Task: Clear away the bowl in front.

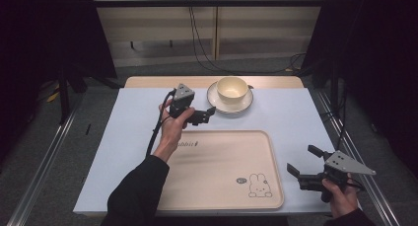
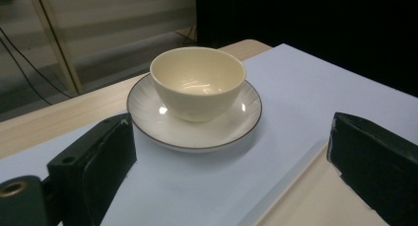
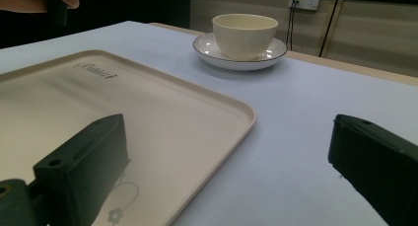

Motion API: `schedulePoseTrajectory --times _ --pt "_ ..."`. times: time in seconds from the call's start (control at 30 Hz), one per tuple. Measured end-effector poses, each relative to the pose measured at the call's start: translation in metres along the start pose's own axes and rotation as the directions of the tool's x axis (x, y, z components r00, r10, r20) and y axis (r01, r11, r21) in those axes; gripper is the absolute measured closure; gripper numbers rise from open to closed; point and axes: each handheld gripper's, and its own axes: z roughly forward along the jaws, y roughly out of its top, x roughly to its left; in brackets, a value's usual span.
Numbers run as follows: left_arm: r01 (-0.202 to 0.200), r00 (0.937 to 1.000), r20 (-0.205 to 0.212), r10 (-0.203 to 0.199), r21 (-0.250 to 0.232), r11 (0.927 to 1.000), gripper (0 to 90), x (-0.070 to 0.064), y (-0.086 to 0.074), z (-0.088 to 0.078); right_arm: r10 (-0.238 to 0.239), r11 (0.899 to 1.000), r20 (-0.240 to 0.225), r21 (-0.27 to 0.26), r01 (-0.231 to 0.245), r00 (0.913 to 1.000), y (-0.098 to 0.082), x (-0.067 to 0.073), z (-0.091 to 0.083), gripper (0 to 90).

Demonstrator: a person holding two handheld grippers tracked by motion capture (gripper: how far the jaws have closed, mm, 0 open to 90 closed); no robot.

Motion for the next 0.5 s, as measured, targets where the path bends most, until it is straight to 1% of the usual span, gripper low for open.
schedulePoseTrajectory --times 0.03,0.07,0.1,0.13,0.17,0.2,0.23,0.27,0.3,0.33,0.37,0.4,0.43,0.47,0.5 --pt "-0.015 0.9998 -0.015 0.015 0.018 0.9997 4.4 0.000 0.001 0.003 0.001 1.000 -0.007 0.004 -0.001 1.0000 0.000 0.000 0.000 1.3" --pt "-0.019 0.9992 -0.035 0.019 0.021 0.9996 5.1 0.001 0.002 0.007 0.001 1.000 -0.007 0.004 -0.001 1.0000 0.000 0.000 0.000 1.3" --pt "-0.019 0.9992 -0.035 0.019 0.021 0.9996 6.7 0.001 0.002 0.007 0.001 1.000 -0.007 0.004 -0.001 1.0000 0.000 0.000 0.000 1.3" --pt "-0.005 0.9993 -0.037 0.006 0.019 0.9998 6.8 0.002 0.003 0.011 -0.002 1.000 -0.006 0.007 0.002 1.0000 0.000 0.000 0.000 1.3" --pt "0.005 0.9988 -0.049 -0.003 0.032 0.9995 6.6 0.004 0.005 0.019 0.003 1.000 -0.005 0.010 -0.003 1.0000 0.000 0.000 0.000 1.4" --pt "0.005 0.9988 -0.049 -0.003 0.032 0.9995 6.6 0.004 0.005 0.019 0.003 1.000 -0.005 0.010 -0.003 1.0000 0.000 0.000 0.000 1.4" --pt "0.005 0.9984 -0.057 -0.003 0.040 0.9992 6.6 0.007 0.007 0.026 0.003 1.000 -0.008 0.010 -0.003 1.0000 0.000 0.000 0.000 1.3" --pt "0.006 0.9985 -0.055 -0.003 0.045 0.9990 6.6 0.008 0.008 0.029 0.002 1.000 -0.007 0.009 -0.002 1.0000 0.000 0.000 0.000 1.3" --pt "0.003 0.9977 -0.067 0.001 0.052 0.9987 6.7 0.010 0.009 0.032 0.002 1.000 -0.008 0.009 -0.002 1.0000 0.000 0.000 0.000 1.4" --pt "0.007 0.9973 -0.074 -0.004 0.046 0.9989 6.7 0.010 0.010 0.036 0.002 1.000 -0.009 0.008 -0.002 1.0000 0.000 0.000 0.000 1.3" --pt "0.007 0.9973 -0.074 -0.004 0.046 0.9989 6.8 0.010 0.010 0.036 0.002 1.000 -0.009 0.008 -0.002 1.0000 0.000 0.000 0.000 1.3" --pt "0.007 0.9977 -0.067 -0.004 0.049 0.9988 6.8 0.012 0.012 0.040 0.000 1.000 -0.009 0.008 0.000 1.0000 0.000 0.000 0.000 1.4" --pt "0.011 0.9974 -0.072 -0.007 0.051 0.9986 6.8 0.013 0.013 0.043 0.000 1.000 -0.009 0.008 0.000 1.0000 0.000 0.000 0.000 1.4" --pt "0.008 0.9977 -0.067 -0.005 0.054 0.9985 7.2 0.016 0.015 0.049 0.000 1.000 -0.007 0.008 0.000 1.0000 0.000 0.000 0.000 1.4" --pt "0.008 0.9977 -0.067 -0.005 0.054 0.9985 8.8 0.016 0.015 0.049 0.000 1.000 -0.007 0.008 0.000 1.0000 0.000 0.000 0.000 1.4"
